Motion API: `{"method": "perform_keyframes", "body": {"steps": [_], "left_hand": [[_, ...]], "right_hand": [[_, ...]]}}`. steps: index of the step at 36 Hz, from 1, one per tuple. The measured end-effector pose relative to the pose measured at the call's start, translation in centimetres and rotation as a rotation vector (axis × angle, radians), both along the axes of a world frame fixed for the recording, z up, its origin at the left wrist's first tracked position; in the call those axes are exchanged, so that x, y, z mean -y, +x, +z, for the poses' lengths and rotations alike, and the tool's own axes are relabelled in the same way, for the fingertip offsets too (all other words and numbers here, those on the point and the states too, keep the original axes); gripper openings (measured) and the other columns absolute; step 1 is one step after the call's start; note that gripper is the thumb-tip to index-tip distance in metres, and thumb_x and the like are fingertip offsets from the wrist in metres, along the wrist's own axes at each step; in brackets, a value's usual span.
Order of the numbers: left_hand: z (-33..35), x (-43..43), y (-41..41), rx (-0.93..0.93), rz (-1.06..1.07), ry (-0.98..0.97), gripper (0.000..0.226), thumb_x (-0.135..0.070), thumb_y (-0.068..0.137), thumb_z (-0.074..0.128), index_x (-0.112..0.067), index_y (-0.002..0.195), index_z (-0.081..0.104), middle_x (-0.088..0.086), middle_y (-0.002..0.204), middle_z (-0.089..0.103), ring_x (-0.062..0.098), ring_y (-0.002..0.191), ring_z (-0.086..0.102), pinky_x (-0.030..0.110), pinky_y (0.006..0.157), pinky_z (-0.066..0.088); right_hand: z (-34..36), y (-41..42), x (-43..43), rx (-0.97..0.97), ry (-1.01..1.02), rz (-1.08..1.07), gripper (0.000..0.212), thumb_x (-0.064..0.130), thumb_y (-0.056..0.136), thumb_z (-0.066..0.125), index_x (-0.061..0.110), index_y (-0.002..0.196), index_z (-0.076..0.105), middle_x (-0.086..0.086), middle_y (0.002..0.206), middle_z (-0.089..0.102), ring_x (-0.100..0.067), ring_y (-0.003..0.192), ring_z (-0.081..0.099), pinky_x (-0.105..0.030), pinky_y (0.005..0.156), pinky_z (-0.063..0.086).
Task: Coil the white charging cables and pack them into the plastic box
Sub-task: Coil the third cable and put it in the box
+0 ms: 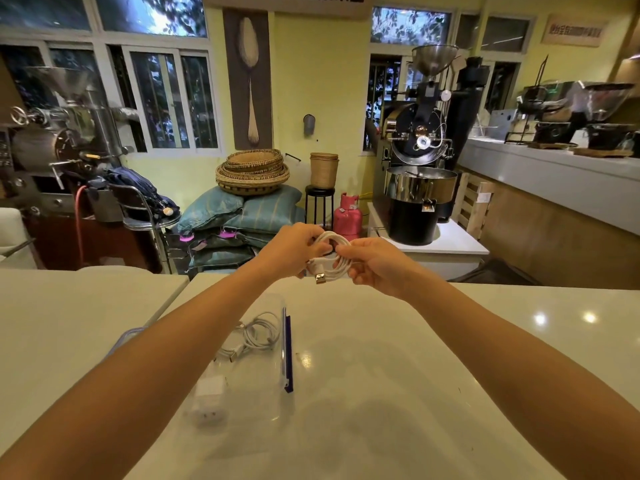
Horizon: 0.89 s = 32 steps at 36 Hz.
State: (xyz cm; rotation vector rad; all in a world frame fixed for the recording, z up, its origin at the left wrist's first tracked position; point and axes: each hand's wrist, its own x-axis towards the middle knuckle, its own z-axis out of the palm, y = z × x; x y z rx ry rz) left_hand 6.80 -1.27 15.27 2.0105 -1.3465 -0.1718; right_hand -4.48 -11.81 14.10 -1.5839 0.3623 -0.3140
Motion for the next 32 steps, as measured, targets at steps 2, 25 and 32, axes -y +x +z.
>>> {"method": "perform_keyframes", "body": {"steps": [2,25,32], "left_hand": [[0.1,-0.3,0.2,0.041,0.002,0.071,0.019,-0.019,0.092,0.05,-0.011,0.106,0.061,-0.004,0.064,0.055,0.009,0.051,0.056,0.012,0.036,0.045],[-1.1,-3.5,2.8,-0.022,0.171,0.031,0.018,-0.012,0.09,0.054,-0.003,0.101,0.065,0.014,0.074,0.064,0.015,0.052,0.06,0.02,0.055,0.054],[-1.8,-5.0,3.8,-0.037,0.266,-0.04,0.018,-0.011,0.086,0.059,0.004,0.093,0.069,0.018,0.073,0.065,0.008,0.045,0.059,0.02,0.055,0.054]], "right_hand": [[-0.2,0.3,-0.1,-0.016,-0.033,-0.019,0.017,0.012,0.092,0.05,0.004,0.08,0.059,-0.007,0.069,0.057,-0.003,0.036,0.052,-0.011,0.039,0.044],[-1.8,4.2,-3.4,0.016,-0.156,-0.141,0.021,0.007,0.089,0.055,0.008,0.068,0.059,-0.006,0.058,0.051,-0.011,0.05,0.046,-0.011,0.041,0.041],[-2.4,5.7,-4.7,0.033,-0.138,-0.121,0.016,0.007,0.088,0.056,0.007,0.072,0.059,-0.006,0.059,0.052,-0.009,0.047,0.049,-0.01,0.04,0.043]]}}
